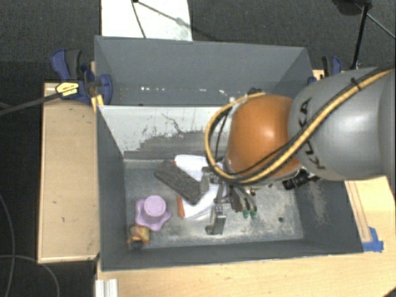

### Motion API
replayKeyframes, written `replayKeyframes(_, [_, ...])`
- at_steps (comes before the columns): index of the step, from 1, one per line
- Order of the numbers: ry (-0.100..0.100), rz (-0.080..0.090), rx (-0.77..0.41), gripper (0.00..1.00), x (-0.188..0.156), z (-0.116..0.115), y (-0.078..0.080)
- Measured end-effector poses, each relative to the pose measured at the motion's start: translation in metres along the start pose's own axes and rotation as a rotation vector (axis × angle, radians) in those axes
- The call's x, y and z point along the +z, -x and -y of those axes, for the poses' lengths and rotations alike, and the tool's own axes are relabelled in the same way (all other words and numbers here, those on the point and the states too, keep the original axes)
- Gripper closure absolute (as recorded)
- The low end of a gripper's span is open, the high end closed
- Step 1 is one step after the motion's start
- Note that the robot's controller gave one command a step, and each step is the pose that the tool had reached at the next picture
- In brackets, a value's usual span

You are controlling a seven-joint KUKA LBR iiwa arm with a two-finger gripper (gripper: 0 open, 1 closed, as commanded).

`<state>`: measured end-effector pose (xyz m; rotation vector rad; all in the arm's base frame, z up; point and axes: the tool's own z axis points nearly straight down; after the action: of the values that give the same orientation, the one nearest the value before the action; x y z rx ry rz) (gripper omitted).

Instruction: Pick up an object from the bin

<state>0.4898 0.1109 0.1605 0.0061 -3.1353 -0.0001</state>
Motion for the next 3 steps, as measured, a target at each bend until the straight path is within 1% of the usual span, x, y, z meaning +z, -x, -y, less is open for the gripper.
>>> replayKeyframes(1, [0.001, 0.008, 0.004, 0.00, -0.004, 0.001, 0.002])
replayKeyframes(2, [0.003, 0.016, 0.034, 0.00, 0.040, 0.005, 0.024])
replayKeyframes(3, [0.001, 0.008, 0.137, 0.00, 0.079, 0.011, 0.038])
